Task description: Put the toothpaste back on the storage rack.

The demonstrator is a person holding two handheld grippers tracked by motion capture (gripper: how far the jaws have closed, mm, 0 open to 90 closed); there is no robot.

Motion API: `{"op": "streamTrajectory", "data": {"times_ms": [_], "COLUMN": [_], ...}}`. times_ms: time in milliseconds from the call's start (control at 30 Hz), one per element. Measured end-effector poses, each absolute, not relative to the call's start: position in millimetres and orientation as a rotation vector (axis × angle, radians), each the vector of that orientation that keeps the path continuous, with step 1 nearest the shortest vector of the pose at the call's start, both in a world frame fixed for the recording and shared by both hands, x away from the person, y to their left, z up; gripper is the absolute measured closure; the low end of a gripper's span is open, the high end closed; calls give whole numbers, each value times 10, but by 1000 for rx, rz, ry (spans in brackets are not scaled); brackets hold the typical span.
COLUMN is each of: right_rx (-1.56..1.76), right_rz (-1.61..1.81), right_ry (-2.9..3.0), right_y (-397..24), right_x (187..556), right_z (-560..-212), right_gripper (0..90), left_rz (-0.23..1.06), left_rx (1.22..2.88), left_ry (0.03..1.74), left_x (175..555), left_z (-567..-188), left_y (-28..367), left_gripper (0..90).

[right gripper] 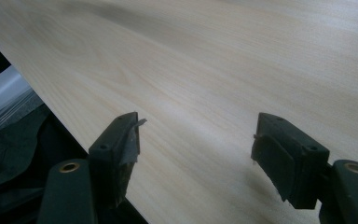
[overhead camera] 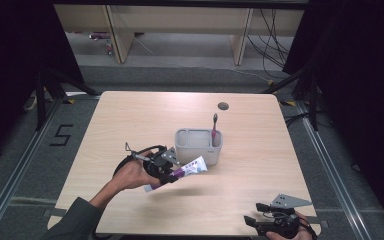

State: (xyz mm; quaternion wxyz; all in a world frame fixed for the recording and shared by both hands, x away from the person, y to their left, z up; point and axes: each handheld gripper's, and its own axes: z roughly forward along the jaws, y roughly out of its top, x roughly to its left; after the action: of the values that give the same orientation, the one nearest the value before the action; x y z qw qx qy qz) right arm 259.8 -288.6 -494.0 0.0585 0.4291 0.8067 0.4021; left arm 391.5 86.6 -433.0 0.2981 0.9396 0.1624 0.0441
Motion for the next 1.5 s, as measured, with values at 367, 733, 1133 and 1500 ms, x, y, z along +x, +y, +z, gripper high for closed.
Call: {"op": "streamTrajectory", "data": {"times_ms": [367,733,1133,1500], "right_rx": [1299,1299,1309,1289], "right_rz": [1215,1213,1209,1218], "right_ry": [2446,2444,2441,2454], "right_y": [-2885,-2887,-2892,-2902], "right_x": [2598,2597,2593,2603], "right_z": [-4942,-4940,-4941,-4948], "right_gripper": [318,318,318,318], "left_rz": [177,199,223,249], "left_rx": [2278,2080,2025,1997], "left_ry": [455,489,514,532], "left_x": [3969,4044,4135,4277], "left_z": [-4012,-3834,-3721,-3640], "left_y": [928,860,796,717], "left_gripper": [756,756,756,756]}}
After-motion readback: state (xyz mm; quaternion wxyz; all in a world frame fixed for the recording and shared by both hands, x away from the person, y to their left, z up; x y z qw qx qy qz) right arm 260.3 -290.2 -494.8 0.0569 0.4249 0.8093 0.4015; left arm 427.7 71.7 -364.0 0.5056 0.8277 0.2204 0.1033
